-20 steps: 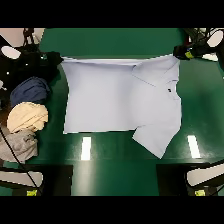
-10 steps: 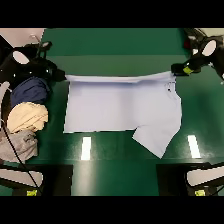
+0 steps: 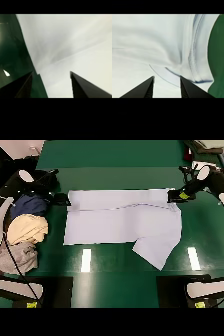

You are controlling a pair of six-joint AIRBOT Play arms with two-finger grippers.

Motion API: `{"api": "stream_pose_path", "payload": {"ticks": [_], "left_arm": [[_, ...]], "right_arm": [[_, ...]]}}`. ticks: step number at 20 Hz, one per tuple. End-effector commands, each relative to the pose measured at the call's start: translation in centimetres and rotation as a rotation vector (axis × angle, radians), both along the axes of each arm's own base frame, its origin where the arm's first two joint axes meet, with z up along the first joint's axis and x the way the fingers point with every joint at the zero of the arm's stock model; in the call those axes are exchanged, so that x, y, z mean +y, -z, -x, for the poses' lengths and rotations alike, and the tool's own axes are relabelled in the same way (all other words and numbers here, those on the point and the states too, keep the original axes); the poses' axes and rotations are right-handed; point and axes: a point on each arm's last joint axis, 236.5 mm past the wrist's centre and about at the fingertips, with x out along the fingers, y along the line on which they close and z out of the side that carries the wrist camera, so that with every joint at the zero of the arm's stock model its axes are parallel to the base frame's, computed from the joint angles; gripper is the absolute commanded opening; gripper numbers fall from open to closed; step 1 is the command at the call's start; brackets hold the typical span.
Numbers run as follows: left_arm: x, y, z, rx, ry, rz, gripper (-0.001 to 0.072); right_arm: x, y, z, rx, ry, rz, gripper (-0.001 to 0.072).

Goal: Fold the shirts.

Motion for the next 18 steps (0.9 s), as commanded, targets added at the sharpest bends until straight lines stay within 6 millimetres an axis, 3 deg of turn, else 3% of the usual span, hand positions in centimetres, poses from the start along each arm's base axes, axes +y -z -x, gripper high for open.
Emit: {"api": "stream_pose_path", "payload": {"ticks": [1, 4, 8, 10, 12, 18], "left_arm": [[1.0, -0.4, 3.0, 0.115, -0.001, -0.035, 0.0531], [0.8, -1.2, 6.4, 0.141, -0.036, 0.009, 0.0532], [0.5, 2.5, 15.7, 0.317, -0.090, 0.038, 0.0531], [0.2, 3.8, 18.5, 0.355, -0.123, 0.058, 0.0532], [0.1, 4.7, 19.7, 0.356, -0.145, 0.056, 0.0532], [-1.5, 4.6, 18.9, 0.343, -0.200, 0.138, 0.0532]], "right_arm": [[0.2, -1.7, 2.2, 0.038, -0.027, -0.028, 0.0381], [1.4, -5.2, 4.4, 0.025, -0.086, -0.125, 0.0380], [2.8, -7.8, 5.8, -0.051, -0.073, -0.279, 0.0380], [2.8, -7.7, 6.6, -0.070, -0.061, -0.304, 0.0380], [2.5, -7.1, 7.5, -0.061, -0.045, -0.304, 0.0380], [2.8, -6.4, 9.0, -0.048, -0.046, -0.306, 0.0380]]}}
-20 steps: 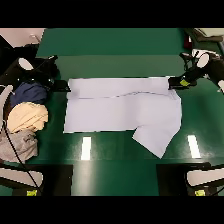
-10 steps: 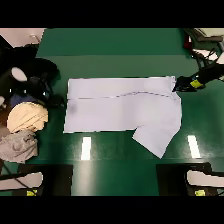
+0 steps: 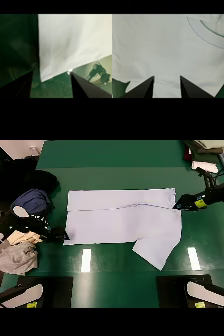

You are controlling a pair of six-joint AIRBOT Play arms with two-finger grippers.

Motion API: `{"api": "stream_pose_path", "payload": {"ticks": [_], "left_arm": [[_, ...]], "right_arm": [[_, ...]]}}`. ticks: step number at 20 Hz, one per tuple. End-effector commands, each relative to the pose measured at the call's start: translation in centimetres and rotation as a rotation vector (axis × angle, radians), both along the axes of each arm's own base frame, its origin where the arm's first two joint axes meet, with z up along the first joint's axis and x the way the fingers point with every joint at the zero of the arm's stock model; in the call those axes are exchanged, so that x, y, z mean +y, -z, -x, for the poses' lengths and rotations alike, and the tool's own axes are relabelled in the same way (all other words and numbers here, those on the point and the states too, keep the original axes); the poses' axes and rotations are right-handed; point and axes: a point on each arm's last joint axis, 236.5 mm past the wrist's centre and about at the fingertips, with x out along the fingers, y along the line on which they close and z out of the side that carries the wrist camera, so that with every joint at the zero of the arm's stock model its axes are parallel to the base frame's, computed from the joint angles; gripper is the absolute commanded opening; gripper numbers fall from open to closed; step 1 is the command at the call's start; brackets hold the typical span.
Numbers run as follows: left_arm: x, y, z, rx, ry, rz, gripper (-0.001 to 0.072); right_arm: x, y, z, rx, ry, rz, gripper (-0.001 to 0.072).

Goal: Fold the shirts.

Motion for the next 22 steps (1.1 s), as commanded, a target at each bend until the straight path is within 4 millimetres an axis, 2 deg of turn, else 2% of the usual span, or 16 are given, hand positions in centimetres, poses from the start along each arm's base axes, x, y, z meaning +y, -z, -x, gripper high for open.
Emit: {"api": "stream_pose_path", "payload": {"ticks": [1, 4, 6, 7, 9, 12, 16, 18, 22], "left_arm": [[-0.6, 0.2, 0.0, -0.004, -0.037, 0.027, 0.0531], [-0.7, 0.7, 0.6, 0.016, -0.047, 0.026, 0.0519], [-0.7, 0.5, 0.3, 0.007, -0.050, 0.030, 0.0077], [-0.8, 0.4, 0.0, -0.003, -0.056, 0.034, 0.0023], [-0.8, -0.1, -0.5, -0.017, -0.052, 0.034, 0.0021], [-0.3, -1.6, -1.5, -0.045, -0.017, 0.016, 0.0021], [0.4, -3.5, -3.9, -0.121, -0.008, -0.010, 0.0021], [0.4, -3.9, -4.6, -0.144, -0.019, -0.006, 0.0021], [0.3, -3.9, -4.7, -0.147, -0.021, -0.006, 0.0021]], "right_arm": [[0.3, 0.2, 0.8, 0.003, -0.006, -0.009, 0.0380], [0.4, 0.2, 1.1, 0.015, -0.017, -0.012, 0.0380], [0.4, 0.3, 1.6, 0.032, -0.026, -0.013, 0.0380], [0.3, 0.5, 2.1, 0.053, -0.035, -0.006, 0.0380], [-0.5, 1.0, 3.4, 0.105, -0.055, 0.036, 0.0380], [-2.9, 2.9, 6.5, 0.201, -0.008, 0.076, 0.0380], [-5.7, 7.3, 13.0, 0.345, 0.209, -0.016, 0.0379], [-5.0, 8.6, 14.7, 0.357, 0.284, -0.112, 0.0379], [-2.9, 10.7, 15.4, 0.360, 0.320, -0.175, 0.0377]]}}
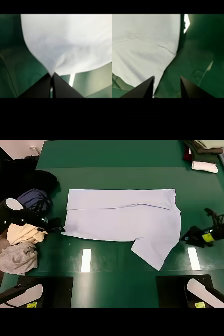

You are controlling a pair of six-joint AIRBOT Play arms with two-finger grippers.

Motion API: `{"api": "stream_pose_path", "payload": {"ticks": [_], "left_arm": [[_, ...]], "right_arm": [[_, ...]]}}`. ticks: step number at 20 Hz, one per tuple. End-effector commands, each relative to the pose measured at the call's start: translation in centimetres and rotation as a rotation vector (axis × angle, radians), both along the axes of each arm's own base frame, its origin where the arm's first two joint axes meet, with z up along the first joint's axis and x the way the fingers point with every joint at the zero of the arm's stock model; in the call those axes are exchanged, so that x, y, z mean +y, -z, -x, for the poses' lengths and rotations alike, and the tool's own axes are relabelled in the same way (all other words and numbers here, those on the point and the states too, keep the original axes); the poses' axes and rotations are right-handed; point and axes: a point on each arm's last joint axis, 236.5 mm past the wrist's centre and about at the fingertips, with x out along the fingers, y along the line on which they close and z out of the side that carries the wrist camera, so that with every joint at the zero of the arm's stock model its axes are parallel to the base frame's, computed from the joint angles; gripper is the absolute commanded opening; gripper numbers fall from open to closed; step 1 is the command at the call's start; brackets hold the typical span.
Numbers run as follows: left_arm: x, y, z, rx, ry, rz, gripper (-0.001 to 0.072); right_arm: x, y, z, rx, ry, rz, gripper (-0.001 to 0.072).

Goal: Fold the shirts.

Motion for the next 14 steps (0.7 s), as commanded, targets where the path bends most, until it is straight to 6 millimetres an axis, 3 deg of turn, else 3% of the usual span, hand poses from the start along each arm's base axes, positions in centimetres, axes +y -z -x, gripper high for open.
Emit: {"api": "stream_pose_path", "payload": {"ticks": [1, 4, 6, 9, 10, 11, 12, 14], "left_arm": [[0.0, -0.3, -0.4, -0.013, -0.003, -0.001, 0.0022], [0.0, -0.3, -0.3, -0.009, 0.000, 0.000, 0.0022], [0.0, -0.3, -0.2, -0.007, 0.001, 0.001, 0.0022], [0.0, -0.3, -0.1, -0.005, 0.002, 0.001, 0.0022], [0.0, -0.3, -0.2, -0.005, 0.002, 0.001, 0.0022], [0.0, -0.3, -0.1, -0.005, 0.002, 0.001, 0.0022], [0.0, -0.3, -0.1, -0.005, 0.003, 0.000, 0.0021], [0.4, -0.1, 0.2, 0.002, 0.018, -0.020, 0.0020]], "right_arm": [[1.9, 1.9, 1.1, 0.008, 0.029, -0.045, 0.0377], [3.4, 2.5, 0.7, -0.010, -0.040, -0.024, 0.0376], [4.0, 2.6, 0.3, -0.022, -0.067, -0.009, 0.0323], [4.8, 2.7, 0.0, -0.036, -0.105, 0.004, 0.0304], [5.0, 2.8, 0.0, -0.040, -0.117, 0.006, 0.0234], [5.0, 2.9, 0.0, -0.040, -0.133, 0.016, 0.0070], [5.1, 3.0, 0.2, -0.038, -0.151, 0.026, 0.0016], [5.1, 2.8, 0.5, -0.040, -0.179, 0.041, 0.0014]]}}
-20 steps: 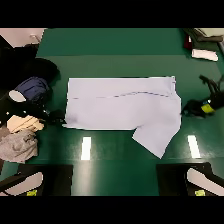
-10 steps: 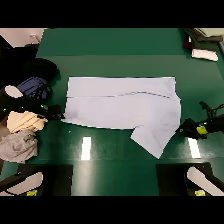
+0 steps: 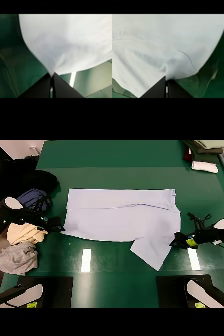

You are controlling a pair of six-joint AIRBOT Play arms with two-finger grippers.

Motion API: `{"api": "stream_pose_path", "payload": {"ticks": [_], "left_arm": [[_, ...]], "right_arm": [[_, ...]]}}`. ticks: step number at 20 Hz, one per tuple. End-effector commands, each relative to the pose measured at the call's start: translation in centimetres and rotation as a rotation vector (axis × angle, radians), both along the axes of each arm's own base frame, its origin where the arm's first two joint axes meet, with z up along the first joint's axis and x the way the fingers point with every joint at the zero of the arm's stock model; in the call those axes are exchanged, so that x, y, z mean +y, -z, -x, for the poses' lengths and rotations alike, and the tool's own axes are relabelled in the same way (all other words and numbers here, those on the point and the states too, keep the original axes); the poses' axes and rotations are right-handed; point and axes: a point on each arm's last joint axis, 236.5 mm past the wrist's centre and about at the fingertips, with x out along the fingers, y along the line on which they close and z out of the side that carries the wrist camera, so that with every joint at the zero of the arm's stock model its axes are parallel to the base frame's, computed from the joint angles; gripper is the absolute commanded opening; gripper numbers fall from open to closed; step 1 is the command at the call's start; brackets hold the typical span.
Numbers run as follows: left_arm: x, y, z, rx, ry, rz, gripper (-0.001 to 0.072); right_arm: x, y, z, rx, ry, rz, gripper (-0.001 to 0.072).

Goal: Fold the shirts.

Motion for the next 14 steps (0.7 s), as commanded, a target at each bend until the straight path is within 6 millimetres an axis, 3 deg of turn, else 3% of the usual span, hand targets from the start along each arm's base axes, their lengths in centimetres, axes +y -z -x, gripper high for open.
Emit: {"api": "stream_pose_path", "payload": {"ticks": [1, 3, 5, 7, 9, 11, 14], "left_arm": [[0.7, 0.1, 0.7, 0.022, 0.035, -0.035, 0.0020], [1.3, -1.5, 1.6, 0.012, 0.072, -0.069, 0.0019], [1.2, -4.7, 2.2, -0.081, 0.072, -0.081, 0.0020], [-0.3, -8.2, 4.0, -0.133, 0.075, -0.034, 0.0021], [-1.7, -10.7, 5.1, -0.189, 0.087, 0.019, 0.0021], [-2.1, -11.7, 4.6, -0.231, 0.078, 0.038, 0.0021], [-1.2, -12.1, 0.7, -0.354, -0.009, 0.012, 0.0021]], "right_arm": [[0.2, -0.6, 0.6, -0.009, -0.053, 0.026, 0.0013], [0.0, -2.9, 1.7, -0.021, -0.101, 0.048, 0.0013], [-1.0, -6.3, 3.2, -0.025, -0.132, 0.115, 0.0013], [-1.4, -9.6, 4.1, -0.059, -0.152, 0.154, 0.0013], [-1.8, -12.8, 2.6, -0.175, -0.117, 0.200, 0.0013], [-2.3, -15.7, -0.4, -0.324, -0.097, 0.252, 0.0013], [-2.0, -17.4, -4.5, -0.412, -0.126, 0.268, 0.0013]]}}
